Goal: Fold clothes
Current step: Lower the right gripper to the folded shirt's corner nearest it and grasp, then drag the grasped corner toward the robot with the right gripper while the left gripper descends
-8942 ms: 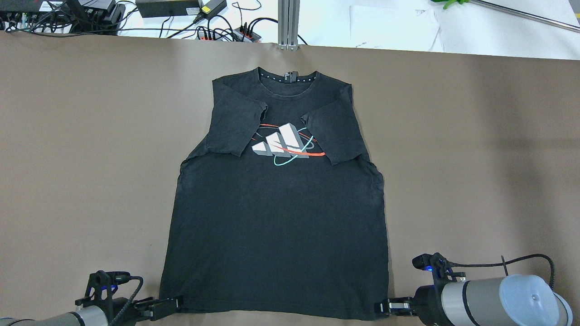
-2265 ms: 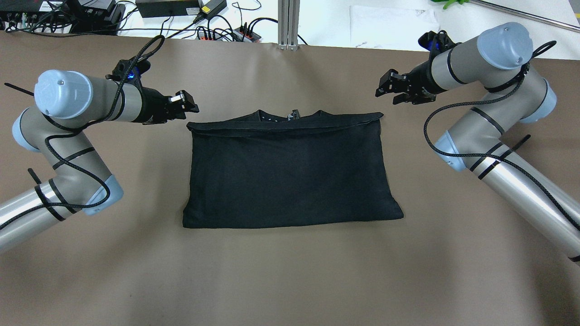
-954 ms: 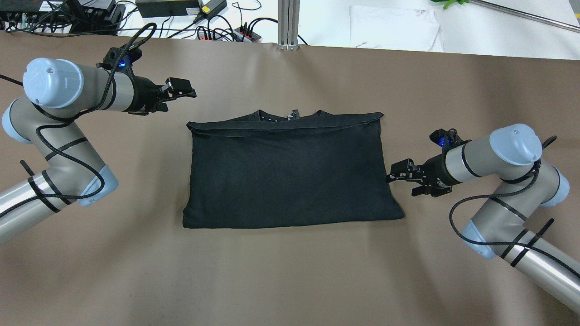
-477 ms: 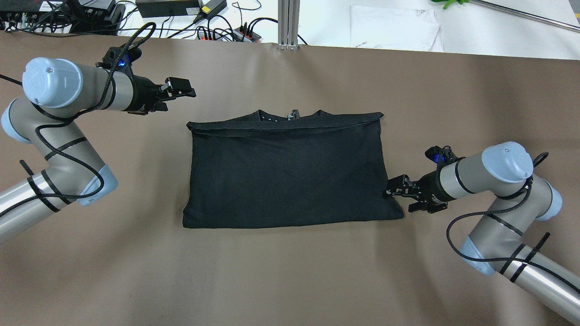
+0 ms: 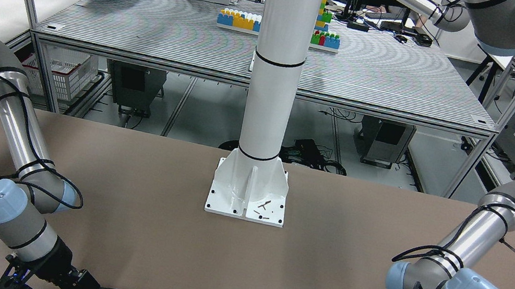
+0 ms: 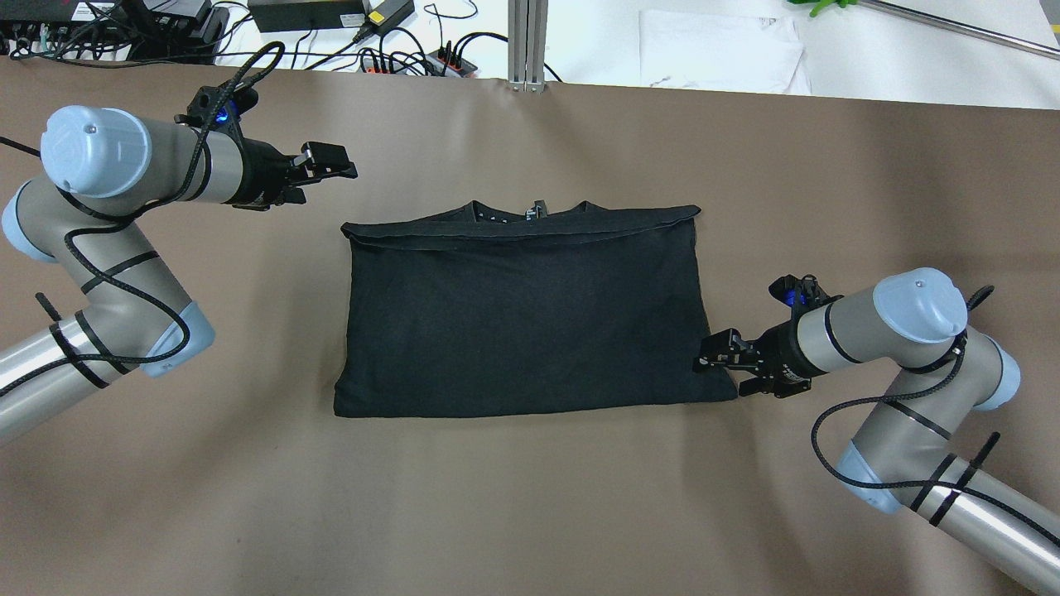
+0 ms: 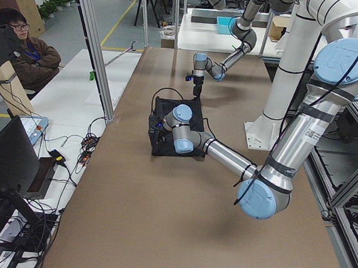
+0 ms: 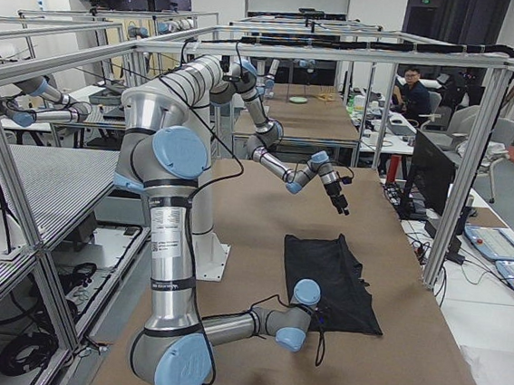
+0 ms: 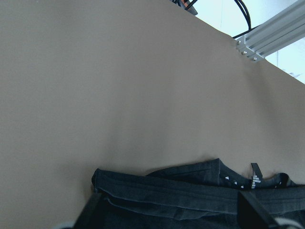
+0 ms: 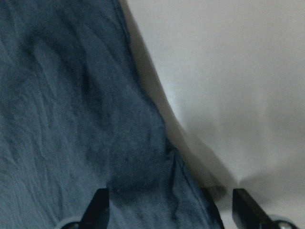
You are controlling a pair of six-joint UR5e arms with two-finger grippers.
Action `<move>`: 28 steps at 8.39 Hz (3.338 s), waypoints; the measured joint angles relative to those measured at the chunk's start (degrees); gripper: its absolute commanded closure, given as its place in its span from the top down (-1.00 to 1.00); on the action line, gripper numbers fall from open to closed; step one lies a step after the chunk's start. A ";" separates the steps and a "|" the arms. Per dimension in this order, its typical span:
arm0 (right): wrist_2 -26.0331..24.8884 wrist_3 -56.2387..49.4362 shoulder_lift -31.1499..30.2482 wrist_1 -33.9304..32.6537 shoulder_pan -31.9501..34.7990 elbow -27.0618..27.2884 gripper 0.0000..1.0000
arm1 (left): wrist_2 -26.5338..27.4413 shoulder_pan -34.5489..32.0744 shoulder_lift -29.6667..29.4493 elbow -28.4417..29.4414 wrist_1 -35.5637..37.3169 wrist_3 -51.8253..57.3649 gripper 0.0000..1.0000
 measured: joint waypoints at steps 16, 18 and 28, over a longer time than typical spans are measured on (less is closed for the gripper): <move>2.19 8.94 -3.83 -0.39 -21.08 23.71 0.90 | 0.65 -0.09 1.96 -0.06 -0.48 1.01 1.00; -1.06 8.94 -3.87 -0.33 -22.97 24.67 0.90 | 0.82 -0.04 2.19 -0.14 -0.52 1.01 1.00; -9.50 5.62 -2.30 -7.70 -7.69 23.21 0.89 | 9.61 15.52 17.51 -11.53 -6.48 -6.45 1.00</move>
